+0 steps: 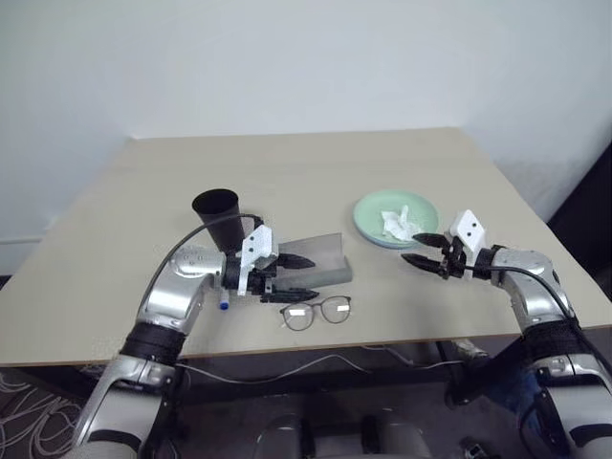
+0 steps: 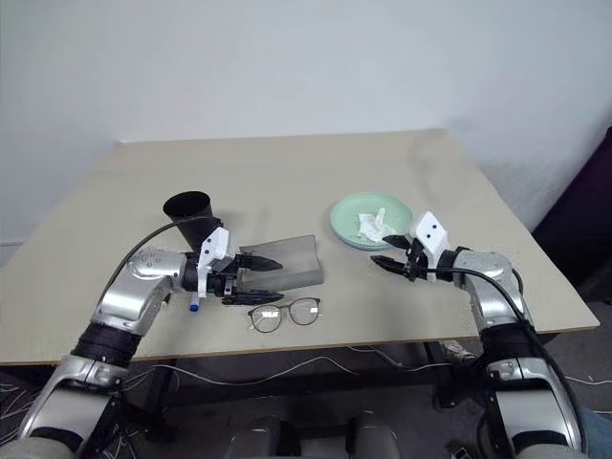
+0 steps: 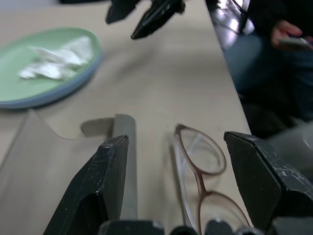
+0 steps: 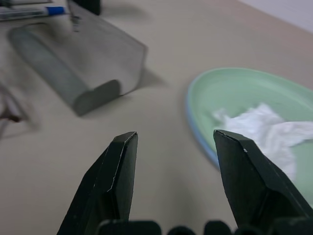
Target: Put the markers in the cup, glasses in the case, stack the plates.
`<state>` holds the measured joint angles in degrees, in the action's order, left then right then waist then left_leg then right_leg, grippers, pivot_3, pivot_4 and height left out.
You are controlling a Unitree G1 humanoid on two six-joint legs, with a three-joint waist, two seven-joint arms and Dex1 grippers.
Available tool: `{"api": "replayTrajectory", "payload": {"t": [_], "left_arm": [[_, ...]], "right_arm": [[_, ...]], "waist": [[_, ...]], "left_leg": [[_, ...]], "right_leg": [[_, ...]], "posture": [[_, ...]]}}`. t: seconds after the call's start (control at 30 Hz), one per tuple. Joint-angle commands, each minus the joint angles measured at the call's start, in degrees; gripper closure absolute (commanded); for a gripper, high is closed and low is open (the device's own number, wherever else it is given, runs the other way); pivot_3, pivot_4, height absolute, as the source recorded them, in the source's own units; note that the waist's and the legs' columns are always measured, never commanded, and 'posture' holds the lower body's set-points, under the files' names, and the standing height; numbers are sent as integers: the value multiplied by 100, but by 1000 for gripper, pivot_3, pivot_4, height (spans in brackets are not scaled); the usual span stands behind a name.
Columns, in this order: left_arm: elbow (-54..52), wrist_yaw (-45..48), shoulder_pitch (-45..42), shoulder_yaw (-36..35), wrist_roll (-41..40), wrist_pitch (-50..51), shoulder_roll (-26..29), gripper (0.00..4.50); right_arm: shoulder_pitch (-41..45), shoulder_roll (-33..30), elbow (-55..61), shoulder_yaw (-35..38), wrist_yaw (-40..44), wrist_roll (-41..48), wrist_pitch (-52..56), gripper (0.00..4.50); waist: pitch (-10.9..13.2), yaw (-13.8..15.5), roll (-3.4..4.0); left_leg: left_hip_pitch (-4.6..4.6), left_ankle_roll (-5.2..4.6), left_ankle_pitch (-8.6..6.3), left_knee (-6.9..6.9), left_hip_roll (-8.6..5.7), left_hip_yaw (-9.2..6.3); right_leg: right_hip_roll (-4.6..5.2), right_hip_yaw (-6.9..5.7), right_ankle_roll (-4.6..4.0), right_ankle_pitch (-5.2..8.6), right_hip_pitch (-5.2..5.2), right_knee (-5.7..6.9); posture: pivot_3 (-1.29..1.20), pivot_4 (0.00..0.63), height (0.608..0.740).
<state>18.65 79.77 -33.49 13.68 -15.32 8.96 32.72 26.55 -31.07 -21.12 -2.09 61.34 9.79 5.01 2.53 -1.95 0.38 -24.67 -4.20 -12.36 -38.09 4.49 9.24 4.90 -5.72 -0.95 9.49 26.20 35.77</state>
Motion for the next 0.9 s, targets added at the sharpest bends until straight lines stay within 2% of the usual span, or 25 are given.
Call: {"api": "replayTrajectory", "payload": {"t": [0.03,0.4,0.8,0.9], "left_arm": [[364,389,-442,215,229,-231,-72,1176],[1413,1109,-1134,829,961,-830,-402,1176],[2447,1237,-1484,915,1365,-1204,-781,1176],[2619,1258,-1530,900,1424,-1223,-862,2104]], "right_arm": [[-112,-15,591,18,76,240,148,1825],[-526,157,1117,30,-427,269,306,1825],[-995,224,1598,79,-904,262,357,1825],[-1049,191,1698,95,-953,282,395,1782]], "waist": [[0,2,0],[3,5,-6],[6,37,-12],[7,64,-14]], "left_leg": [[0,0,0,0,-1,-2],[-4,-1,-1,-4,-7,-7],[-4,-2,-1,-7,-8,-12],[-4,-2,-1,-8,-8,-14]], "right_leg": [[0,-1,0,0,0,-1],[1,1,0,1,0,-4],[2,0,0,1,0,-5],[1,0,0,1,0,-5]], "posture": [[0,0,740],[0,0,740],[0,0,740],[0,0,740]]}}
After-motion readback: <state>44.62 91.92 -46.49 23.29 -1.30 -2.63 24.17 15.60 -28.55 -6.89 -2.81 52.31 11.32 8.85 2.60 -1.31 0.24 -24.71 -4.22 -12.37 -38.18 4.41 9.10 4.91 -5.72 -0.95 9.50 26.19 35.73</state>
